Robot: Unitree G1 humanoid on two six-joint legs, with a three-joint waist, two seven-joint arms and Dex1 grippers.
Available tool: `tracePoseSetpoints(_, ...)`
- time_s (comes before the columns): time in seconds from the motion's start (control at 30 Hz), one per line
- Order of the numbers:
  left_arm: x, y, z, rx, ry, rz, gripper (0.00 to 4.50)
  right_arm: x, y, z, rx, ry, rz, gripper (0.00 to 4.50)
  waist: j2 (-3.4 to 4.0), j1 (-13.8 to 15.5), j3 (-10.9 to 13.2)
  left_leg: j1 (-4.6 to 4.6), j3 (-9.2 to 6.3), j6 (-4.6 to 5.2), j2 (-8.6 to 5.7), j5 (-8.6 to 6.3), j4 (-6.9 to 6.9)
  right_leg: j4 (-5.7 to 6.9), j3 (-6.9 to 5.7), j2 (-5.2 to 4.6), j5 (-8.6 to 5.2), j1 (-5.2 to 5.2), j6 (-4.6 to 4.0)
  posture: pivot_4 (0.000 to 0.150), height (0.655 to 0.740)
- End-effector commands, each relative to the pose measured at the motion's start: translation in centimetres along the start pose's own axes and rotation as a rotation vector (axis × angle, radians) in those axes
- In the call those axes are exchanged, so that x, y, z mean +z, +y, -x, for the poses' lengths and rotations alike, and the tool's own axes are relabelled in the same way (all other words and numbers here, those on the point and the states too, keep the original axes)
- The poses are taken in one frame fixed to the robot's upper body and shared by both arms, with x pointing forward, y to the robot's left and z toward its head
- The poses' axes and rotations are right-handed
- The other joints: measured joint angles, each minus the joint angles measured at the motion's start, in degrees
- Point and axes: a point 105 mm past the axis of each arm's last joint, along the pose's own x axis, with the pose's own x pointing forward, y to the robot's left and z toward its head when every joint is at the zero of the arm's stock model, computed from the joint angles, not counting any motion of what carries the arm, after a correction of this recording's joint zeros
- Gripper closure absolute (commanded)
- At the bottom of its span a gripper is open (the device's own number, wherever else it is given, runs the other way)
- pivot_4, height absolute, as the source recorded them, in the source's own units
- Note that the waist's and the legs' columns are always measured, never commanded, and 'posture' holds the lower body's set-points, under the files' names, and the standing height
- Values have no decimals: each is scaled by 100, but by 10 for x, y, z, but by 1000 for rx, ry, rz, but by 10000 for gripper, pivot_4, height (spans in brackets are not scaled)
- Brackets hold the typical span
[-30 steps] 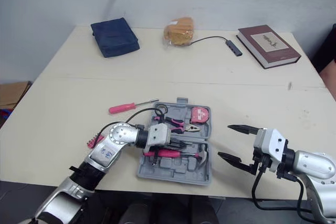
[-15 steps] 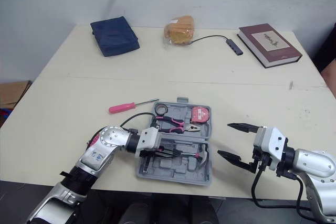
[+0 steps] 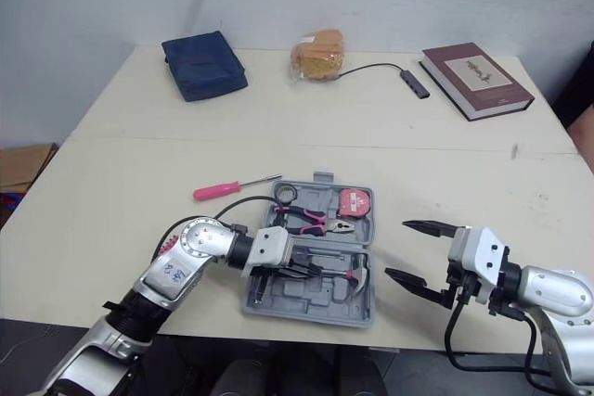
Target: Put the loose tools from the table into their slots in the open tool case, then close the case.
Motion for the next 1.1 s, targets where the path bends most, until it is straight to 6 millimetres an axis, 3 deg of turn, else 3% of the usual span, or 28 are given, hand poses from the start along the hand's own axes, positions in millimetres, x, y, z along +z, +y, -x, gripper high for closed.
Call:
tracePoseSetpoints(0.03,-56,-24,-14,-25,187,244,44857,10,0,0,-4,-23,34,0,10,7,-13,2,-2,4,-1,-3,0,-6,-2,-2,0,6,0,1500,7400)
tracePoseSetpoints(0.2,-82,-40,-11,-64,343,362,44857,9,-2,2,-28,-19,32,0,1,20,-77,38,-29,11,-1,-18,-11,-47,-24,-8,-2,80,-4,1500,7400)
tracePoseSetpoints(0.3,-80,-34,-12,-36,327,335,44857,9,-3,3,-38,-17,31,0,-6,11,-120,92,-29,10,0,-19,-72,-96,-23,-12,-21,138,-38,1500,7400)
tracePoseSetpoints(0.33,-74,-29,-13,-18,290,312,44857,9,-4,5,-43,-14,33,0,8,9,-131,110,-33,9,2,-18,-87,-120,-28,-11,-55,162,-100,1500,7400)
tracePoseSetpoints(0.4,-59,-21,-15,-1,201,237,44857,9,-5,8,-51,-8,37,0,19,11,-133,119,-34,9,3,-18,-92,-124,-29,-14,-59,173,-106,1500,7400)
tracePoseSetpoints(0.5,-5,-4,-4,34,-97,-49,44857,7,-14,24,-90,27,54,0,37,17,-122,109,-34,9,4,-18,-90,-124,-30,-15,-59,163,-106,1500,7400)
tracePoseSetpoints(0.6,7,6,13,88,-182,-83,44857,3,-23,45,-124,79,65,0,25,31,-84,74,-32,3,0,-7,-83,-109,-31,-17,-55,93,-101,1500,7400)
tracePoseSetpoints(0.63,14,9,20,110,-233,-80,44857,1,-25,53,-139,94,66,0,12,40,-73,45,-33,-3,1,0,-84,-100,-35,-15,-43,63,-82,1500,7400)
tracePoseSetpoints(0.67,21,13,26,135,-278,-96,44857,0,-27,60,-154,107,67,0,15,48,-68,35,-42,-8,2,2,-85,-95,-46,-13,-3,52,-9,1500,7400)
tracePoseSetpoints(0.7,25,15,33,146,-305,-103,44857,-2,-29,65,-166,121,68,0,19,54,-70,21,-47,-10,2,1,-86,-98,-53,-13,-5,39,-11,1500,7400)
tracePoseSetpoints(0.8,38,20,65,209,-345,-148,37342,-8,-41,94,-241,180,82,0,23,62,-63,-39,-48,-32,1,13,-84,-86,-57,-9,-4,-25,-11,1500,7400)
tracePoseSetpoints(0.93,39,25,92,283,-324,-143,18564,-12,-53,115,-317,203,85,0,45,53,-29,-37,-42,-40,-1,19,-83,-86,-57,-4,-5,-22,-11,1500,7400)
tracePoseSetpoints(1.07,4,24,175,596,-231,2,593,-33,-76,170,-495,331,112,0,46,-36,8,-24,-32,-17,-7,12,-82,-73,-46,-5,-3,-18,-7,1500,7400)
tracePoseSetpoints(1.1,0,21,185,639,-221,10,237,-36,-78,176,-515,338,113,0,44,-52,20,-19,-24,-15,-7,12,-86,-66,-38,-5,-3,-18,-8,1500,7400)
